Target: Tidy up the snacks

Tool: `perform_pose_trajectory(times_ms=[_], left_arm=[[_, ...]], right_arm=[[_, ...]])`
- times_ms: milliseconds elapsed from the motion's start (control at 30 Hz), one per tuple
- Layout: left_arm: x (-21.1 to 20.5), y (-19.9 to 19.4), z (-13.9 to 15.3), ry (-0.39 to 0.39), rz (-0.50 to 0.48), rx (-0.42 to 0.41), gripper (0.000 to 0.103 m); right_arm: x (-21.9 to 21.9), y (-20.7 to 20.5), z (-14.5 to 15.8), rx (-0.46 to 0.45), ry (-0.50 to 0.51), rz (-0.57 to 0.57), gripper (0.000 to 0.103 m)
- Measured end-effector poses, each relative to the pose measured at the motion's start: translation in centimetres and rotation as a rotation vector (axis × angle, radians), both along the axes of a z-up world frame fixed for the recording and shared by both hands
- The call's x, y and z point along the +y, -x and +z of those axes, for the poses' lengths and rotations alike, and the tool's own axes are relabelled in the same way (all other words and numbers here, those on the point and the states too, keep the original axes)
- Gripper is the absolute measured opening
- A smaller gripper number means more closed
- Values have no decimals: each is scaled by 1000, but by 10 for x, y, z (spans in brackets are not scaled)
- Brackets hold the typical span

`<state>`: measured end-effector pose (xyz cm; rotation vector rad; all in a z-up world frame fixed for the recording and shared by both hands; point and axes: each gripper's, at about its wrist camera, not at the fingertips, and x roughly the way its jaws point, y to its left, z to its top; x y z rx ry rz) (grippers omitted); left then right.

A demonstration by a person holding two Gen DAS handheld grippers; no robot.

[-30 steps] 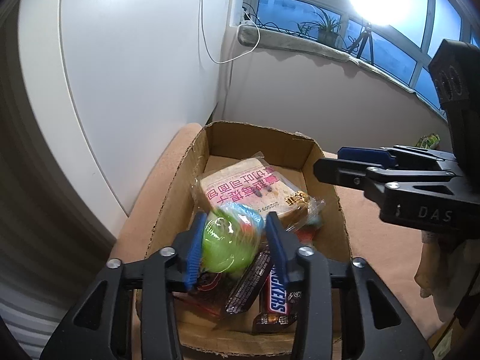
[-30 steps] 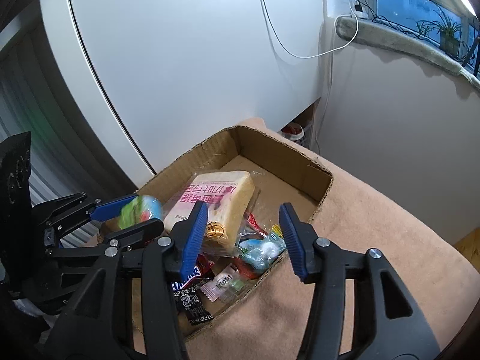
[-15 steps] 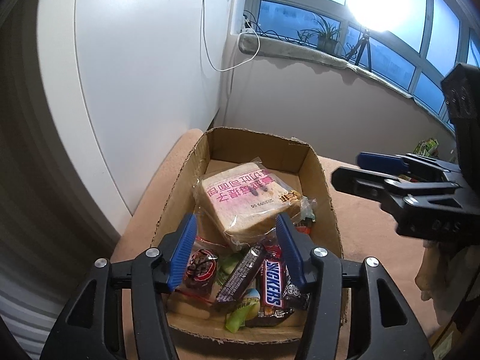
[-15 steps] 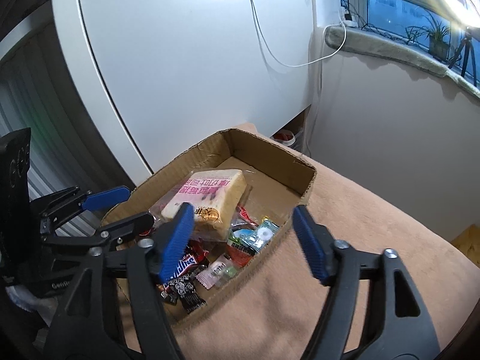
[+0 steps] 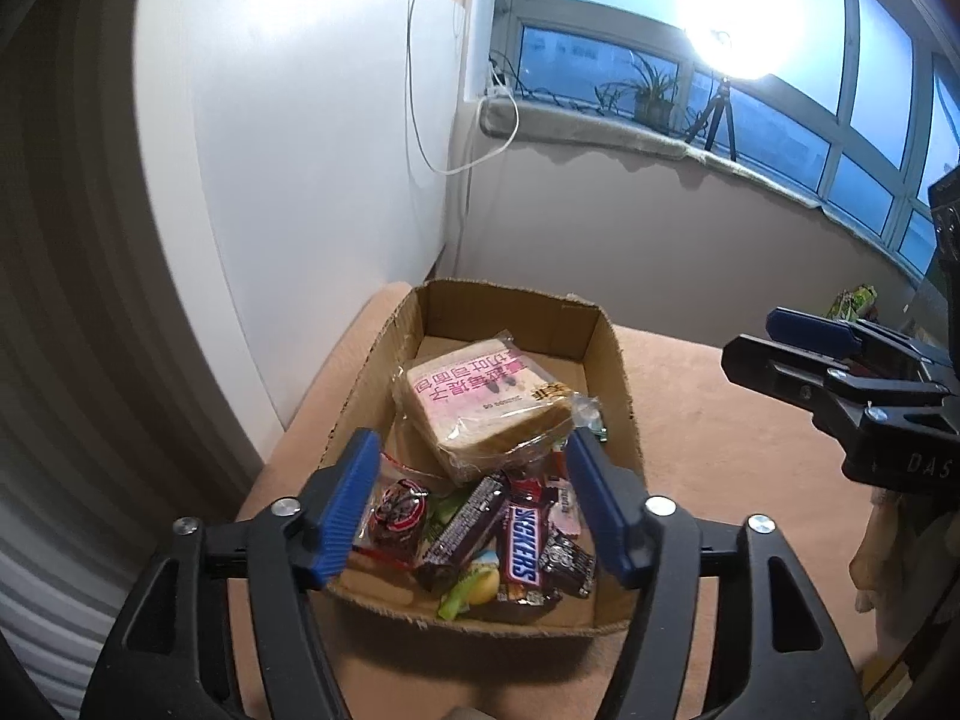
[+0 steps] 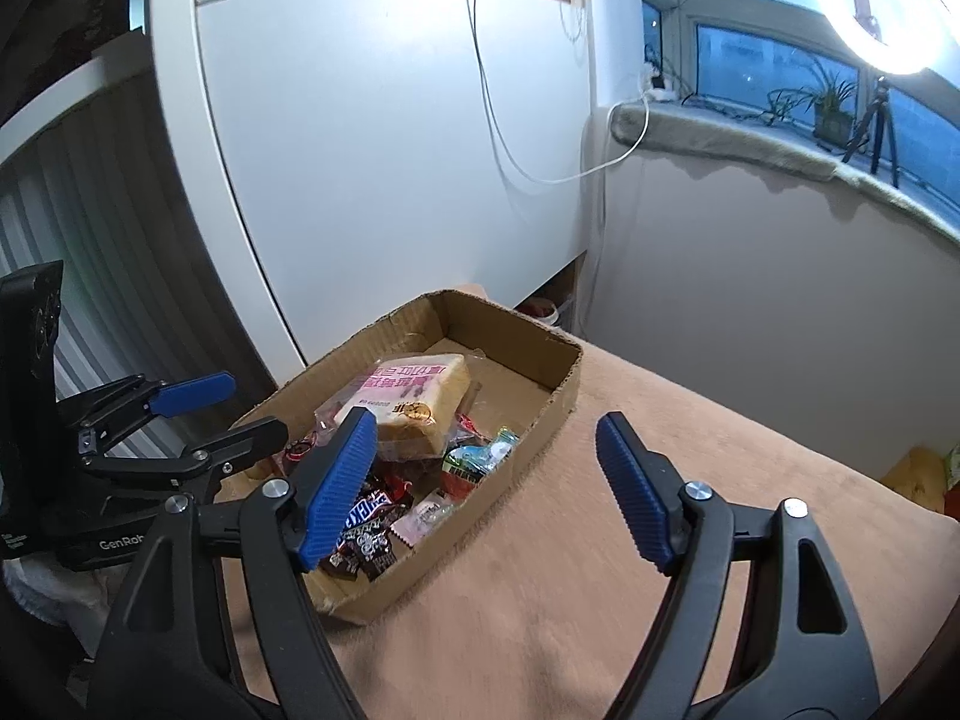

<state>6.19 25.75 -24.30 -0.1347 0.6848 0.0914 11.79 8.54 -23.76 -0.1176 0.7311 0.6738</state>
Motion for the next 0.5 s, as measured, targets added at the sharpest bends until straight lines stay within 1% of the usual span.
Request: perform_pose_trajectory(times_ms=[33,67,233,500], left_arm=[[-3,4,2,0,0,-6,66],[-5,7,4,-4,1,-10,67],[-18,24,11,-35,24,-37,68],[-27,43,17,-32,50,-55,69]], right_arm=[[-3,5,2,-11,-4,-5,89],[-7,10,5,-26,-12,-12,92],[-21,31,14,-70,-24,-44,94],[-41,50,20,-105,-14,-81,94]])
